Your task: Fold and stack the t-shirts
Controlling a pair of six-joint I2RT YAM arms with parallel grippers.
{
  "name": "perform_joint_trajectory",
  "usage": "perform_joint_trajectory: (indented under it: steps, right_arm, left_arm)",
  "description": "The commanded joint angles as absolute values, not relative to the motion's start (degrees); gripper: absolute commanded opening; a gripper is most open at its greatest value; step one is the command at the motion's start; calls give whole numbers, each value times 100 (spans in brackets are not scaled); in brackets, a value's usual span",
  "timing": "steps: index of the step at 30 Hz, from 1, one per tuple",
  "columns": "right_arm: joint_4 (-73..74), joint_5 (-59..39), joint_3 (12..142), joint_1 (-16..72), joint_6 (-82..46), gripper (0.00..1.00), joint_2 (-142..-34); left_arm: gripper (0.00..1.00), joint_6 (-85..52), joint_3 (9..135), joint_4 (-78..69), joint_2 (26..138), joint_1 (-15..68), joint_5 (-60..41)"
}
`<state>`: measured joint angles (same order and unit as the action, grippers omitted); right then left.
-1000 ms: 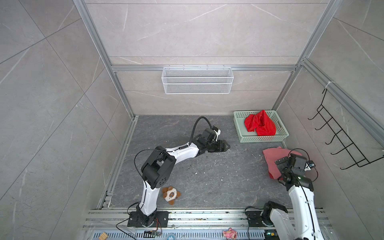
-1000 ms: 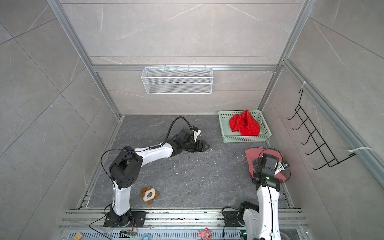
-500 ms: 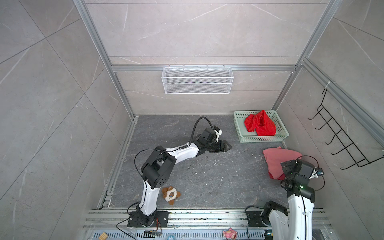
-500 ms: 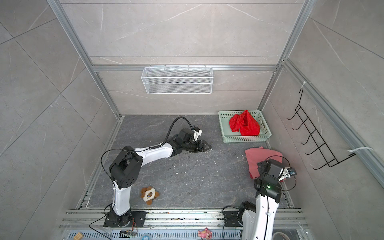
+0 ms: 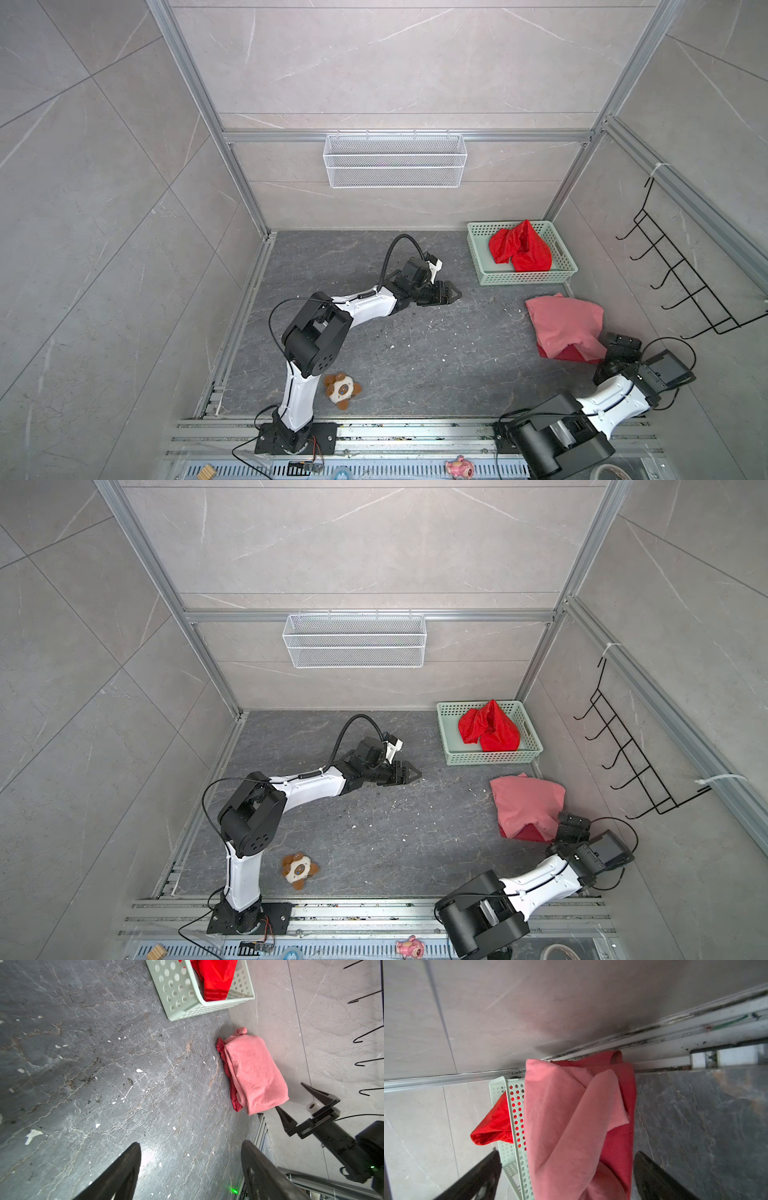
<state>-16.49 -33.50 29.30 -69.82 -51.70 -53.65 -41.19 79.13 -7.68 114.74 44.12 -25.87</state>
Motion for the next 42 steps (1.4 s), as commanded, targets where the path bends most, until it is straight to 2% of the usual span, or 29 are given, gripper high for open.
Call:
perform_joint_trajectory:
  steps: [1, 12, 19, 20, 22, 24, 27, 32, 36, 42]
  right_arm:
    - [-1182, -4324, 2771, -7205, -5226, 98, -5686]
    - [693, -4592, 2445, -7292, -5709, 95, -6906]
    - [1623, -4840, 2415, -7295, -6037, 78, -7702]
    - [1634, -4849, 2410, -7299, -6039, 74, -7722]
    - [1652, -4870, 2437, -7295, -6034, 59, -7733]
    - [1606, -4898, 2499, -7295, -6001, 38, -7731]
    - [1583, -4951, 2572, -7295, -5947, 20, -7677]
    - [966, -4609, 2765, -7294, -5237, 14, -6929]
    - [-87, -3886, 3135, -7051, -4279, 14, -6003]
    - [-238, -3208, 3215, -6826, -3659, 15, -5535]
  left_arm:
    - [78, -4228, 8000, -1000, 11597, 4344, -2736]
    - [78, -4303, 8197, -908, 11716, 4342, -2724]
    - [78, -4324, 8273, -843, 11753, 4346, -2637]
    - [78, -4341, 8285, -831, 11773, 4347, -2637]
    - [78, -4348, 8311, -824, 11789, 4349, -2641]
    - [78, -4353, 8317, -804, 11799, 4344, -2644]
    - [78, -4350, 8317, -799, 11795, 4350, -2633]
    - [78, -4363, 8323, -813, 11825, 4351, -2630]
    - [78, -4403, 8317, -851, 11869, 4355, -2688]
    - [78, -4438, 8245, -948, 11859, 4351, -2774]
